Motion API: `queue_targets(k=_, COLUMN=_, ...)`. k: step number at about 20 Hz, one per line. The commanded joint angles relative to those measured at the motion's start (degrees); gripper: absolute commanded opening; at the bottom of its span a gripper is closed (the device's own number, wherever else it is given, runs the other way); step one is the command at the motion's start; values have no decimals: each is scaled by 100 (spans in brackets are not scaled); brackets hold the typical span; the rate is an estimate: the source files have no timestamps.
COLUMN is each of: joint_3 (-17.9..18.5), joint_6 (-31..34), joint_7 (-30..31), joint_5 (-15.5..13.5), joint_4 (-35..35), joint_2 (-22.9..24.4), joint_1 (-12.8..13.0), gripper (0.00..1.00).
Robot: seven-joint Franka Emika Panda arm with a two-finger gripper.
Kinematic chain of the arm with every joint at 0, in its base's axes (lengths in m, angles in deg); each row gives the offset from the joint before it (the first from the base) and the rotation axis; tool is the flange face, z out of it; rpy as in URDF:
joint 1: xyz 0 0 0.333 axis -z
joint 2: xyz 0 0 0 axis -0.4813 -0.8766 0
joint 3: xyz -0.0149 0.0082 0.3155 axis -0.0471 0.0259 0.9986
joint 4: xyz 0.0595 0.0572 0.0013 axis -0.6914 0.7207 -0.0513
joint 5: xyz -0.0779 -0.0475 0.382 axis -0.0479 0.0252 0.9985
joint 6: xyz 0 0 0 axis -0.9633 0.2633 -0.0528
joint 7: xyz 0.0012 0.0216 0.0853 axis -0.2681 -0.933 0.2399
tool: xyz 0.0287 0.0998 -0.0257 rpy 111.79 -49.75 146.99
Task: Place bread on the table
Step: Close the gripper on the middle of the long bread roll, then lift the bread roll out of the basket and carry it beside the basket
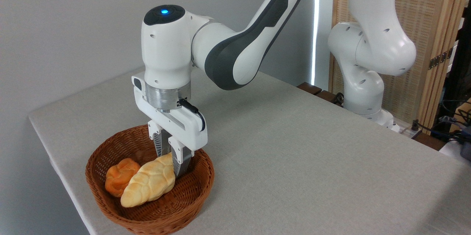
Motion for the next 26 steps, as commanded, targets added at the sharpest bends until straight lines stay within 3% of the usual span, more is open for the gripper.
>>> queue_targets(k=1, joint_3=36, joint_6=-110, joint_7=88, joint_5=-154, joint_4=18, joint_2=93, joint_1=-6, gripper=32)
queue_targets(k=3, joint_3=54, joint_6=-101, joint_7=88, joint_5=-313, joint_4=-9, joint_2=102, joint_1=-15, gripper=31)
queue_targets(k=16, joint_3=159, joint_6=66, joint_7=115, joint_5=-586, joint_4=-167, joint_2=400, joint_1=-50, gripper=30)
queue_targets(k=26, joint_3=326, joint_6=1584, joint_7=-193, joint_5=-551, joint_4=-158, joint_2=1375, joint_1=-50, gripper=30)
